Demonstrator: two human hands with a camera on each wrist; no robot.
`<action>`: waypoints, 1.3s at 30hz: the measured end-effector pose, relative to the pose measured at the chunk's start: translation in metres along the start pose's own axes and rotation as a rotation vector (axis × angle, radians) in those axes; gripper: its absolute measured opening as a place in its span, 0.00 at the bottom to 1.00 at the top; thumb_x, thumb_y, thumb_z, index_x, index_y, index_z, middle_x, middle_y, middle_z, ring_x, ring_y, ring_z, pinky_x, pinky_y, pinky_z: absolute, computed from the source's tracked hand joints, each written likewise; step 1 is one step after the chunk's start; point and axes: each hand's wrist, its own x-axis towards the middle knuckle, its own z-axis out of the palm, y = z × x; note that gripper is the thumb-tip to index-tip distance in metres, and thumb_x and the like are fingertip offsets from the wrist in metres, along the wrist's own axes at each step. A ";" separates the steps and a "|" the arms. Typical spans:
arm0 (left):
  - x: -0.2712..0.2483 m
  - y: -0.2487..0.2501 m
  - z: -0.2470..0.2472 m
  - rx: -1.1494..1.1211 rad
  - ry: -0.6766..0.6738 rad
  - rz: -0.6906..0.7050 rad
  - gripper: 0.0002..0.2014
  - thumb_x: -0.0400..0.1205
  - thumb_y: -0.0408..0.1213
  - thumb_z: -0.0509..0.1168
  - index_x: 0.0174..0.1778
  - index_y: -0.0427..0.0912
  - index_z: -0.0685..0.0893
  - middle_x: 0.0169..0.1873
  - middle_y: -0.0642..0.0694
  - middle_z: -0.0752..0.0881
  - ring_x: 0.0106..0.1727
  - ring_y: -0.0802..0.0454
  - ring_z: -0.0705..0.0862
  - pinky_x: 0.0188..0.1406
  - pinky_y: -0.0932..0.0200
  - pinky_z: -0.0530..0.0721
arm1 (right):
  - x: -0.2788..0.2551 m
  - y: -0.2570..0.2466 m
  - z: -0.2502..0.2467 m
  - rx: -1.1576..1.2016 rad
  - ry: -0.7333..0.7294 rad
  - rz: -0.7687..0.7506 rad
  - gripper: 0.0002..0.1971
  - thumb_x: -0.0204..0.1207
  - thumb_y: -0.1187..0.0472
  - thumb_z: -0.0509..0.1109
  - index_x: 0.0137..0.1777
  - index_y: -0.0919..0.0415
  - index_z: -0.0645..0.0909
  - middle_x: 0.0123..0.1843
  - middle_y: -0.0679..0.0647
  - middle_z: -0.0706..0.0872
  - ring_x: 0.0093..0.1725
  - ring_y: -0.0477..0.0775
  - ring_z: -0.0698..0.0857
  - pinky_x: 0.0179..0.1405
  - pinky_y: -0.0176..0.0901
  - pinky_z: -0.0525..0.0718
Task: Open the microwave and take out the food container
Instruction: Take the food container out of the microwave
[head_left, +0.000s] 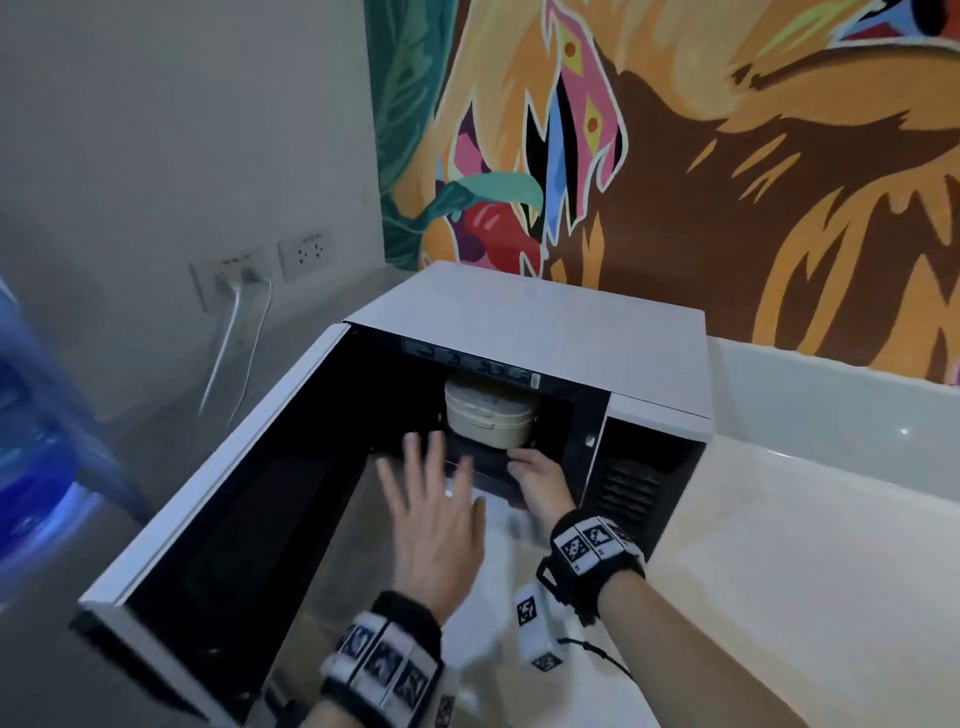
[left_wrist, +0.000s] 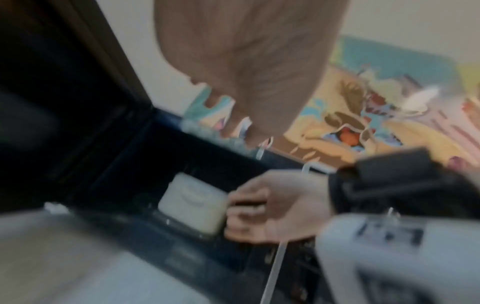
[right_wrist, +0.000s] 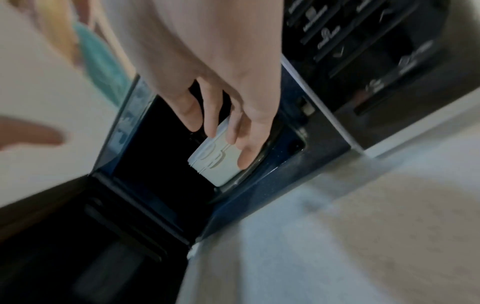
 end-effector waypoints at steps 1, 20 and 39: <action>0.021 0.004 0.014 -0.064 -0.029 0.084 0.21 0.79 0.44 0.52 0.66 0.46 0.77 0.73 0.36 0.76 0.78 0.34 0.68 0.81 0.32 0.44 | 0.011 -0.004 0.001 0.117 0.029 0.045 0.14 0.81 0.66 0.61 0.63 0.61 0.81 0.53 0.58 0.83 0.50 0.54 0.81 0.48 0.49 0.85; 0.238 -0.042 0.094 -0.506 -0.581 -0.293 0.15 0.82 0.30 0.54 0.58 0.29 0.81 0.66 0.30 0.81 0.66 0.36 0.79 0.65 0.51 0.76 | 0.107 -0.043 0.010 0.558 0.127 0.333 0.11 0.82 0.69 0.59 0.56 0.66 0.82 0.64 0.60 0.82 0.51 0.56 0.80 0.52 0.50 0.83; -0.038 0.066 0.006 -0.668 -0.688 -0.176 0.41 0.81 0.52 0.58 0.82 0.49 0.38 0.77 0.38 0.61 0.69 0.36 0.77 0.71 0.48 0.73 | -0.142 0.088 -0.100 0.458 0.076 0.371 0.24 0.84 0.56 0.59 0.79 0.47 0.59 0.76 0.51 0.73 0.68 0.54 0.76 0.40 0.44 0.82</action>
